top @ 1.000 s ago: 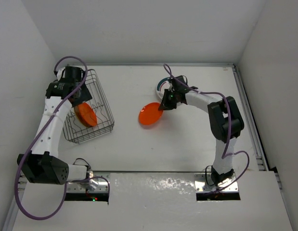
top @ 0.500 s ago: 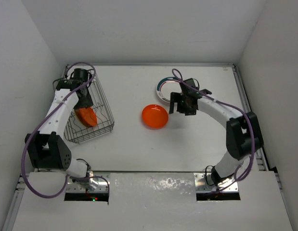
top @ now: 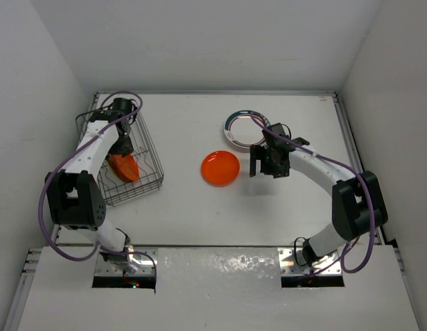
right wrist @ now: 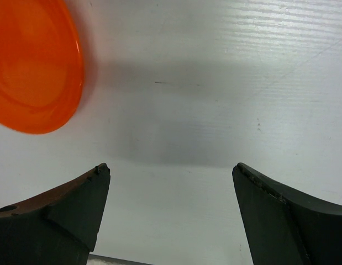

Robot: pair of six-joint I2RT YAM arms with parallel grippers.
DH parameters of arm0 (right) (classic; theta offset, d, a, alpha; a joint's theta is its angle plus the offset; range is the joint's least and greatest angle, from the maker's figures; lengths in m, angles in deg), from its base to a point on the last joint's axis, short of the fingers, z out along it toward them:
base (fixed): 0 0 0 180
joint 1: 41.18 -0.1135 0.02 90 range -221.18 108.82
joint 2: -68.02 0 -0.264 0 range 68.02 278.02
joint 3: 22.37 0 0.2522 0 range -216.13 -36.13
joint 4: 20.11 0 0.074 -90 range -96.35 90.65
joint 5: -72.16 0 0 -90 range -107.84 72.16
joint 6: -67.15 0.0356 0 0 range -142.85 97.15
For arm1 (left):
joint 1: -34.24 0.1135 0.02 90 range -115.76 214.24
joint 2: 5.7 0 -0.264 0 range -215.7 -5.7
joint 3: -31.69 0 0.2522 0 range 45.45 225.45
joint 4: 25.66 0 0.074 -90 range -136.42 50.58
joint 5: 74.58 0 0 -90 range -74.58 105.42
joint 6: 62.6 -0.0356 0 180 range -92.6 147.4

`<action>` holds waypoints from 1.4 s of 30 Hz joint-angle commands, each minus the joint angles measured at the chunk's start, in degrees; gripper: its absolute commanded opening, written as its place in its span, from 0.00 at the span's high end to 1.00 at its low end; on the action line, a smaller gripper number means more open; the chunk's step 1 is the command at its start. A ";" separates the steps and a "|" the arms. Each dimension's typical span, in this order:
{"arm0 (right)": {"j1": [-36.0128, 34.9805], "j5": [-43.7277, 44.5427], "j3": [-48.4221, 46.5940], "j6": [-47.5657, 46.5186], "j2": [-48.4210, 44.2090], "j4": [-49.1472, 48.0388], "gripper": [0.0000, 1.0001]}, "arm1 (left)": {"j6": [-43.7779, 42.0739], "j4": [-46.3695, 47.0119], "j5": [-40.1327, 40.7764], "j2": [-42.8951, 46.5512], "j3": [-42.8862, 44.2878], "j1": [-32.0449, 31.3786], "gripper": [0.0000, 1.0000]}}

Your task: Unload the plates from the dish rack

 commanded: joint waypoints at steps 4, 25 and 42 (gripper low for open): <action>-0.04 -0.96 0.96 -1.28 -1.54 -1.16 0.11 | 0.61 2.50 -0.32 -1.26 1.79 0.22 0.52; -0.04 -2.37 -3.52 0.12 0.40 0.78 0.12 | 0.26 -0.74 7.05 -4.07 5.12 0.14 1.00; -0.12 -33.19 -11.35 12.67 4.09 -19.56 0.01 | 0.26 8.36 -24.43 6.99 22.03 -1.27 1.00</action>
